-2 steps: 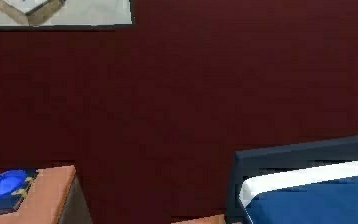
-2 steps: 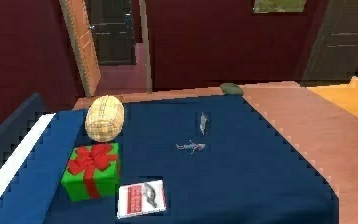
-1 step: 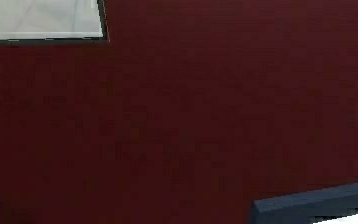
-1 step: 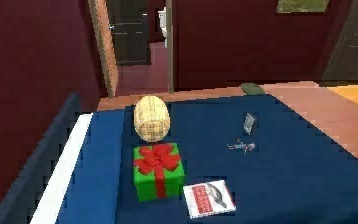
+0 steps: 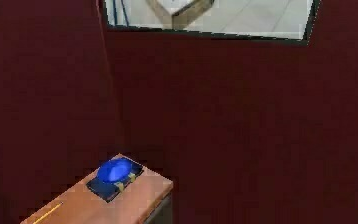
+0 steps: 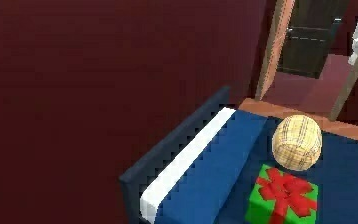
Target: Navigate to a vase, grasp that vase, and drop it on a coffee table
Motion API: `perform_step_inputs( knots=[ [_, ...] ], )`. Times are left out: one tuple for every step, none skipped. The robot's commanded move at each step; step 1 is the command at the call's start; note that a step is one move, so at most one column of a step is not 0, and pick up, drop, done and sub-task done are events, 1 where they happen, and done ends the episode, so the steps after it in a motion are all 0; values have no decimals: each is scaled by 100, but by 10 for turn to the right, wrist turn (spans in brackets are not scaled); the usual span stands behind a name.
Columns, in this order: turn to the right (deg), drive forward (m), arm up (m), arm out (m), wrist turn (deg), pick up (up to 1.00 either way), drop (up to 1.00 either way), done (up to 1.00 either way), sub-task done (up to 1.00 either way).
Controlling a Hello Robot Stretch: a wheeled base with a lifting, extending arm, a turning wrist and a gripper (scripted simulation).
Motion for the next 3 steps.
perform_step_inputs(
  knots=[
    [-450, 0, 0, 0, 0, 0, 0, 0, 0],
    [-450, 0, 0, 0, 0, 0, 0, 0, 0],
    [-180, 0, 0, 0, 0, 0, 0, 0, 0]
  ],
)
